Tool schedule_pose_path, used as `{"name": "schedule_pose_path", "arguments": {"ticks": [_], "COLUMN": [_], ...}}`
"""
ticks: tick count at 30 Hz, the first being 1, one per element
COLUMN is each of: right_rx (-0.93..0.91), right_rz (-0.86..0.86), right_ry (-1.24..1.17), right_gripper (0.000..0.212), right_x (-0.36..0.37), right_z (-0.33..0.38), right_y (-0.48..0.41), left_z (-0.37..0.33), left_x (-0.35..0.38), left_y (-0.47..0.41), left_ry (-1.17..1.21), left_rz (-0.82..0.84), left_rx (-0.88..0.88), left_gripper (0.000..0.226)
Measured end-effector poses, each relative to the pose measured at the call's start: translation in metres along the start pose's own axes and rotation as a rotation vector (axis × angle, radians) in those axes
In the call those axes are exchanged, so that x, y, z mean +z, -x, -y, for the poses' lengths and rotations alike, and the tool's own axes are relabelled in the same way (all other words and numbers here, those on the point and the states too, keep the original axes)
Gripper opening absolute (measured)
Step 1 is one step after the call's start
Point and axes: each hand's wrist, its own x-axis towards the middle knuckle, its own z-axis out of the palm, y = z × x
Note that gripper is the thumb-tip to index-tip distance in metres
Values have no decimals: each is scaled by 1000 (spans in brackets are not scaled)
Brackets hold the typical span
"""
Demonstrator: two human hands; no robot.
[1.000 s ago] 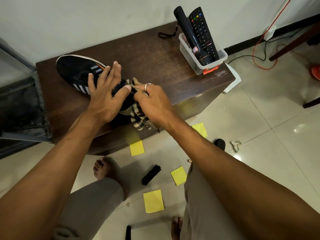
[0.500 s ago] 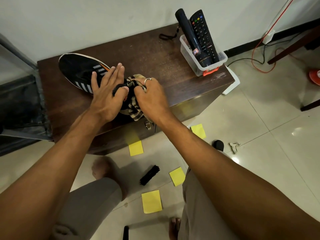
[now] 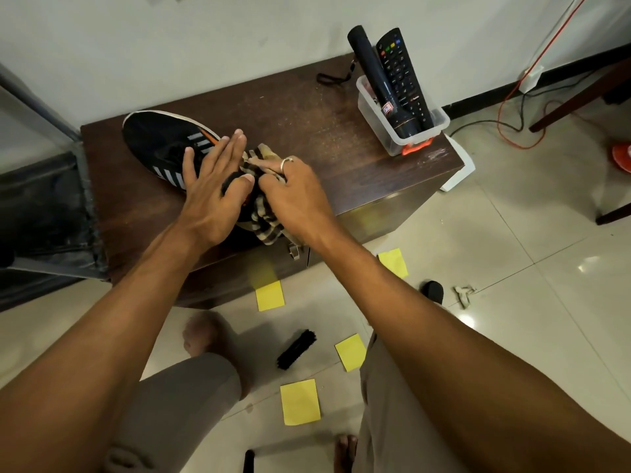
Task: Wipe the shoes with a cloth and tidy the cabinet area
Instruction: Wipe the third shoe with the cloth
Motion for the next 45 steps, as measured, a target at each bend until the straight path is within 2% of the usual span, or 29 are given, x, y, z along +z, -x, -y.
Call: {"name": "schedule_pose_path", "arguments": {"ticks": [5,7,9,11,14,17,21,23,25,28,34,36,38,40,43,45], "right_rx": [3,20,53,86,80,71,42,54,101,116,42,38,76,90,36,46], "right_rz": [122,151,30,-61,48,87,150,60,-53,-20,136,122,16,-54,19,89], "right_ry": [-68,-151,-240,-228,-124,-151,-136,-199,-240,-168,-116,-136,-202,-191,-75,-75], "right_gripper": [16,17,22,27,37,33,25,24,26,32,25,25,21,28,38,34], "right_x": [-18,-25,-25,-16,-5,-12,-23,-24,-17,-3,-20,-23,-18,-8,-2,-9], "right_z": [-10,-15,-17,-18,-15,-13,-19,-21,-19,-15,-14,-15,-15,-15,-10,-9], "right_y": [13,9,3,-6,-9,3,9,5,0,0,14,10,4,-2,-7,-7], "left_z": [2,2,-1,-1,2,1,10,9,5,5,7,5,2,-1,-2,-4], "left_x": [-3,-4,-6,-7,-4,-3,-5,-5,-5,-3,-4,-3,-4,-5,-7,-9], "left_y": [0,-2,-4,-5,-6,-7,-6,-6,-6,-4,-2,-2,-4,-4,-5,-5], "left_ry": [-19,50,133,126,74,324,364,331,362,409,313,322,312,248,179,173], "left_rz": [28,55,75,89,76,59,63,47,28,-17,-93,-88,-79,-65,-36,-19], "left_rx": [21,-13,-57,-71,-70,-172,-87,-27,-7,-19,-20,-13,-31,-40,-39,-49], "left_gripper": [75,69,69,73,74,63,78,71,54,40,74,74,70,67,73,77]}}
